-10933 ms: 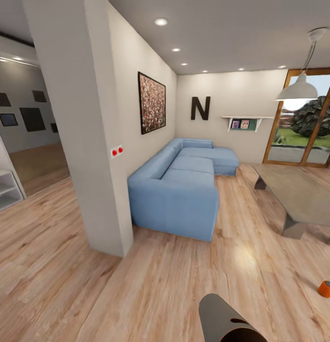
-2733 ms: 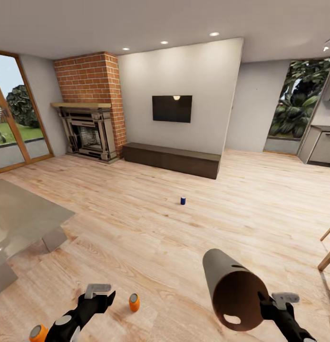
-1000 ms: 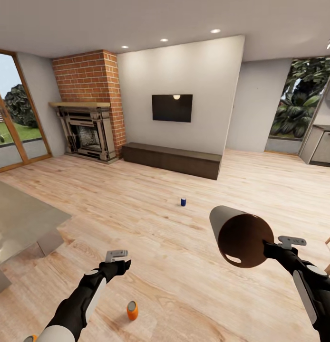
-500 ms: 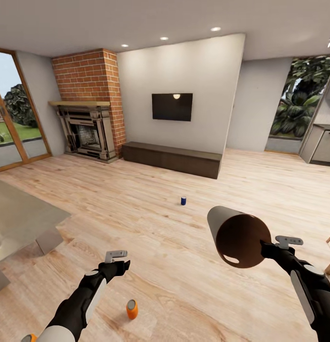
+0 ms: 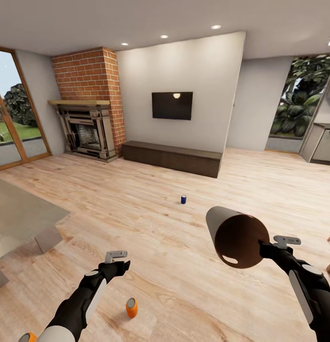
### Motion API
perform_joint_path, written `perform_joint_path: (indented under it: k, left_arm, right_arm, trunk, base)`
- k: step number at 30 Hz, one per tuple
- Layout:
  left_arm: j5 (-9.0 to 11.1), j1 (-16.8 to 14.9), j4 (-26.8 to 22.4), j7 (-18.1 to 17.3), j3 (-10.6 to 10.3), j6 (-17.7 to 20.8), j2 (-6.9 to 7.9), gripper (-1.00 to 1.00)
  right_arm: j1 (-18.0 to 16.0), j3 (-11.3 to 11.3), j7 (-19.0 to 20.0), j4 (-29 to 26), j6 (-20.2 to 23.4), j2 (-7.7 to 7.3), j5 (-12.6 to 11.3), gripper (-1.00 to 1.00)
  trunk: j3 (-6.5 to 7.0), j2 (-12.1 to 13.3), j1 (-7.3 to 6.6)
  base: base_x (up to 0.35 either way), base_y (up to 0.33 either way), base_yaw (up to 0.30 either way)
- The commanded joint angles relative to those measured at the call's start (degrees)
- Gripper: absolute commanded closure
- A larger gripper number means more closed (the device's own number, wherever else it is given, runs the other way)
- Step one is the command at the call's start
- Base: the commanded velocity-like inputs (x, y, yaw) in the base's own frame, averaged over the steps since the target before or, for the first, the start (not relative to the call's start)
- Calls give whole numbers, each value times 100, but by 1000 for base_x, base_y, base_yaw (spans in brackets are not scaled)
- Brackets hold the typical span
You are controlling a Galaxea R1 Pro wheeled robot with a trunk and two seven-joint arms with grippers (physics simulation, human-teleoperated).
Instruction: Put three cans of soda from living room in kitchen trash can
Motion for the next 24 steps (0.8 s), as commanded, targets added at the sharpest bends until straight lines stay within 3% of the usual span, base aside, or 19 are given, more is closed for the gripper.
perform_joint_path:
  k: [1, 24]
  left_arm:
    - [-1, 0, 1, 0, 0, -3, 0, -100]
    - [-14, 1, 5, 0, -1, -20, 0, -100]
  right_arm:
    - [-4, 0, 1, -10, 2, -1, -42, 100]
    - [-12, -45, -7, -197, -9, -45, -33, 100]
  trunk:
    - [-17, -42, 22]
    - [-430, -965, 527]
  base:
    - [0, 0, 0]
    - [0, 0, 0]
